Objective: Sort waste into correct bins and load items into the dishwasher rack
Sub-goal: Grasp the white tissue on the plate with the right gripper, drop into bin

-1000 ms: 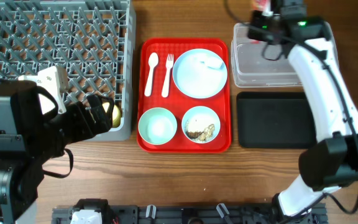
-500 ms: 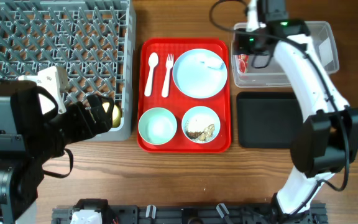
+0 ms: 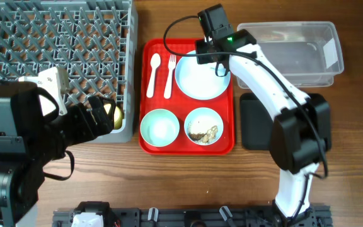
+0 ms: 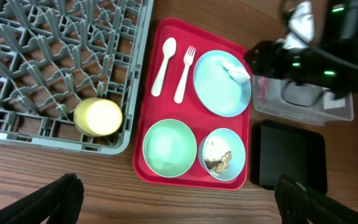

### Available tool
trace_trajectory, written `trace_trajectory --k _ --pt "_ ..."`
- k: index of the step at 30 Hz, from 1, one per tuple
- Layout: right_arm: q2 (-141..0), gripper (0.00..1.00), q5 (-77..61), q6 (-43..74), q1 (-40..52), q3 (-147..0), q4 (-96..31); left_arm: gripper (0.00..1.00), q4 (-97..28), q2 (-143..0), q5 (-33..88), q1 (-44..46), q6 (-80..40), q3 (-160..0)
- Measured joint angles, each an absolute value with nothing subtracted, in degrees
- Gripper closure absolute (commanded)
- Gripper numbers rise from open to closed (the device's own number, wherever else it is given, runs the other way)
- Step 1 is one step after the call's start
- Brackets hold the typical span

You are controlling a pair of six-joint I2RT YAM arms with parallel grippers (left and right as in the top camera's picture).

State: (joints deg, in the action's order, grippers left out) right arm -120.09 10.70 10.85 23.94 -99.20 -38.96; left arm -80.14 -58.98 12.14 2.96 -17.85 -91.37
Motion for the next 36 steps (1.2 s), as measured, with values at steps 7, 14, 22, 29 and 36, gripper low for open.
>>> trace_trajectory --k 7,14,22,29,36 --pt "-127.1 0.57 12.4 11.2 21.5 -99.2 -36.8 0.0 -80.1 -59.0 12.1 3.0 -17.8 -91.4" --pt "-128.8 0.96 8.6 11.6 21.3 -99.2 -38.6 0.0 -80.1 -59.0 12.1 3.0 -17.8 -91.4" --pt "-128.1 0.96 6.4 11.7 21.6 -99.2 -41.3 0.0 -80.1 -59.0 12.1 3.0 -17.8 -91.4" --pt "-117.2 0.96 5.8 11.9 21.4 -98.9 -41.0 0.0 -80.1 -59.0 12.1 3.0 -17.8 -91.4" --pt "-106.7 0.93 10.9 13.0 15.8 -100.1 -42.3 0.0 -80.1 -59.0 12.1 3.0 -17.8 -91.4"
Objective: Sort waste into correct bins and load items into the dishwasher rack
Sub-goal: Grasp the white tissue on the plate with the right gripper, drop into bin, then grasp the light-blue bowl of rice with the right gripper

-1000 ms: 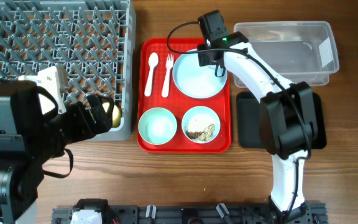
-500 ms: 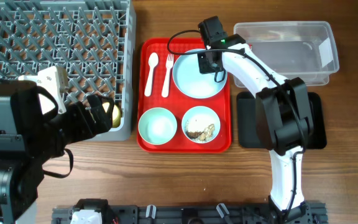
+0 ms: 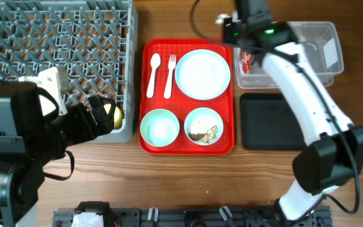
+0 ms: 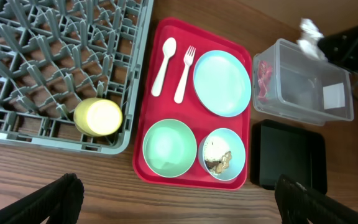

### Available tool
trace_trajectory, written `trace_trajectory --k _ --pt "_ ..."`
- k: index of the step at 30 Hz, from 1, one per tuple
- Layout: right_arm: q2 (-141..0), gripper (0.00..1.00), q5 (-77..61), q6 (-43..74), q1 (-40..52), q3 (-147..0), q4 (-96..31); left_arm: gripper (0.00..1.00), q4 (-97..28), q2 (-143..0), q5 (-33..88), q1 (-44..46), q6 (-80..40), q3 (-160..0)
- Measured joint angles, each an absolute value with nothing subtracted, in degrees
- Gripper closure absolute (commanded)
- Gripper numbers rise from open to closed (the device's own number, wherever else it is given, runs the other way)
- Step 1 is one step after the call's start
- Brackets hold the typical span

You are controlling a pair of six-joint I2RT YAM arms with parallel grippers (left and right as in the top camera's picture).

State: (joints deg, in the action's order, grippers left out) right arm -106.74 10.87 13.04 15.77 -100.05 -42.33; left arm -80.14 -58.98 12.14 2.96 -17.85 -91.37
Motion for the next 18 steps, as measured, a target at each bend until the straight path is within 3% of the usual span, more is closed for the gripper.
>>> trace_trajectory --k 2,3,9,15,18 --pt "-107.8 0.6 11.7 13.3 13.2 -99.8 -43.5 0.0 -80.1 -59.0 12.1 3.0 -17.8 -91.4" --pt "-108.5 0.52 11.8 13.7 12.1 -99.7 -44.1 0.0 -80.2 -59.0 12.1 3.0 -17.8 -91.4" --pt "-110.5 0.51 3.9 12.9 9.3 -98.7 -51.5 0.0 -80.1 -59.0 12.1 3.0 -17.8 -91.4" --pt "-100.8 0.52 -6.4 13.2 16.1 -98.7 -59.2 0.0 -80.2 -59.0 12.1 3.0 -17.8 -91.4" --pt "-94.6 0.59 -8.8 15.2 21.3 -99.2 -65.9 0.0 -80.2 -59.0 12.1 3.0 -17.8 -91.4"
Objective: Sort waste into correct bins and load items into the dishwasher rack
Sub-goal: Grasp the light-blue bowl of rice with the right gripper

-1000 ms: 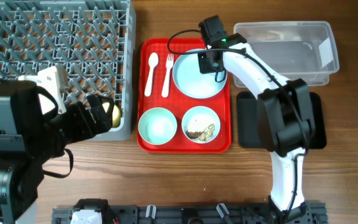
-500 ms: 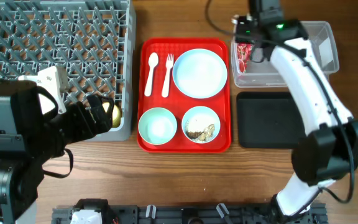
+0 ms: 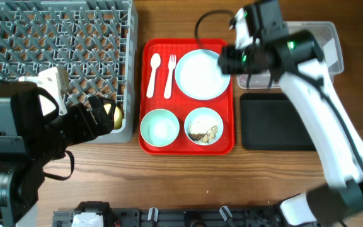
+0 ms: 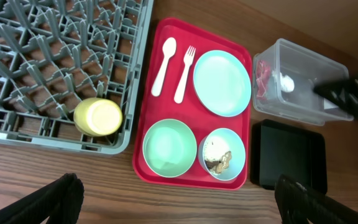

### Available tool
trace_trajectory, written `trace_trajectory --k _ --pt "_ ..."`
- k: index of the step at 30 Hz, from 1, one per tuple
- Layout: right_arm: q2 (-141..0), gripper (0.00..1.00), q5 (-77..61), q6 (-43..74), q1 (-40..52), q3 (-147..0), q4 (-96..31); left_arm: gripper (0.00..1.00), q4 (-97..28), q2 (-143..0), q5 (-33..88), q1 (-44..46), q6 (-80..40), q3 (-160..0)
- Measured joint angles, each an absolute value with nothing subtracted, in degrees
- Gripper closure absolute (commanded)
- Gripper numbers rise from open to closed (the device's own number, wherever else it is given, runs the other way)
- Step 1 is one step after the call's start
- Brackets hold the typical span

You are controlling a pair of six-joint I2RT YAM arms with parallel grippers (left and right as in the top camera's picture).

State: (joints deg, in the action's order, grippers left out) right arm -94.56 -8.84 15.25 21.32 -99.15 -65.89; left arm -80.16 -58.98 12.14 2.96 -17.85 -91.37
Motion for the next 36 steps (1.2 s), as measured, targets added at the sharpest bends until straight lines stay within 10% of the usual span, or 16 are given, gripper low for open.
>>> trace_trajectory --k 12,36 --pt "-93.1 0.75 -4.9 31.9 41.2 -79.4 -57.2 0.0 -80.2 -59.0 12.2 3.0 -17.9 -91.4" --pt "-103.5 0.9 -7.0 34.6 42.2 -64.0 -34.2 0.0 -80.1 -59.0 12.2 3.0 -17.8 -91.4"
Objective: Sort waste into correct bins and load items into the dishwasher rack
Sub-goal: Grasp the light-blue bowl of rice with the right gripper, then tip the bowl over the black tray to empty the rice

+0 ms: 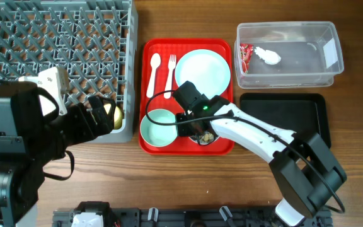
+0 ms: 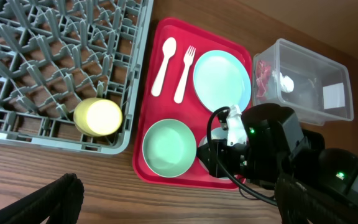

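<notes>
A red tray [image 1: 161, 49] holds a white spoon [image 1: 154, 74], a white fork [image 1: 169, 74], a pale plate [image 1: 201, 73], an empty bowl [image 1: 157, 127] and a bowl of food scraps [image 1: 213, 137]. My right gripper [image 1: 194, 125] is down over the scraps bowl and hides most of it; its fingers do not show. A white tissue [image 1: 268, 56] and a red wrapper [image 1: 244, 55] lie in the clear bin [image 1: 307, 60]. My left gripper [image 2: 179, 208] hangs open over the table's front edge, holding nothing.
The grey dishwasher rack [image 1: 55, 38] at the left holds a yellow cup [image 1: 114, 116] in its near right corner. A black bin [image 1: 307, 110] lies below the clear bin, right of the tray. The right arm crosses the black bin's left side.
My right gripper was up beside the clear bin, with the tissue lying inside it. Now the gripper is down at the scraps bowl on the tray. The left arm has not moved.
My right gripper was at the plate's upper right edge, on a white tissue. Then it held the tissue above the clear bin. Then the tissue lay in the bin with the gripper beside it. Now the gripper is at the scraps bowl.
</notes>
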### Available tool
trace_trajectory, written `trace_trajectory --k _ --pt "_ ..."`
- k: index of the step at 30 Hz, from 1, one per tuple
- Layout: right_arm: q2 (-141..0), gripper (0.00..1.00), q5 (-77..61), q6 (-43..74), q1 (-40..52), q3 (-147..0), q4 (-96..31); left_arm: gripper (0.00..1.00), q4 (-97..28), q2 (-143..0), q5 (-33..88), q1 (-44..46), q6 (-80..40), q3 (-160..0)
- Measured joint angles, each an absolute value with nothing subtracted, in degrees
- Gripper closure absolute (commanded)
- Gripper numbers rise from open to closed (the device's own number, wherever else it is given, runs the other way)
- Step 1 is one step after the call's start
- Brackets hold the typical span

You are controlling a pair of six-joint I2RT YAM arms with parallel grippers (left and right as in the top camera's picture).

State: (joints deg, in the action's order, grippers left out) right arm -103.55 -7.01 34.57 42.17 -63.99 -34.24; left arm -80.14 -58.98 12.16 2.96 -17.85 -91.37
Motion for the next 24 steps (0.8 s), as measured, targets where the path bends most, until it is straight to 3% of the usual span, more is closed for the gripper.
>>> trace_trajectory --k 3,15,24 --pt "-103.5 0.96 -6.8 34.5 42.2 -64.0 -34.3 0.0 -80.2 -59.0 12.2 3.0 -17.9 -91.4" --pt "-102.0 0.96 1.8 36.2 42.3 -66.0 -43.4 0.0 -80.2 -59.0 12.2 3.0 -17.8 -91.4" --pt "-86.0 0.96 -1.8 35.2 36.0 -70.1 -47.7 0.0 -80.2 -59.0 12.3 3.0 -17.8 -91.4"
